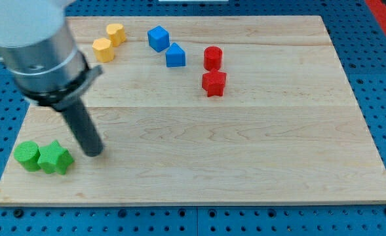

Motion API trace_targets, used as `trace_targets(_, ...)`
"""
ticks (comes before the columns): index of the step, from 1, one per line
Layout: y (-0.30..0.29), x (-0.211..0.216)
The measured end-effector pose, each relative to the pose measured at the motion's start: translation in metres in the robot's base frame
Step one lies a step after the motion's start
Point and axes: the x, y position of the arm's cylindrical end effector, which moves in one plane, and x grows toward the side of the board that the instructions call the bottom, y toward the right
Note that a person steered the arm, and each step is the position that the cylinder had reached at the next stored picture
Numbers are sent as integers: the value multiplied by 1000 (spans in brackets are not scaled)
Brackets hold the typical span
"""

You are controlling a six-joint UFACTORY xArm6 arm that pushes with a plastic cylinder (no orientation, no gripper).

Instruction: Slide the red star towards the green star

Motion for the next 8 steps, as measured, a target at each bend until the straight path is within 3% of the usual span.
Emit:
trace_targets(1, 86, -3)
trace_targets(3, 202, -104)
trace_targets(4, 221, -133)
trace_targets(6, 126, -141)
trace_targets(7, 123, -191)
trace_targets(8, 97, -210)
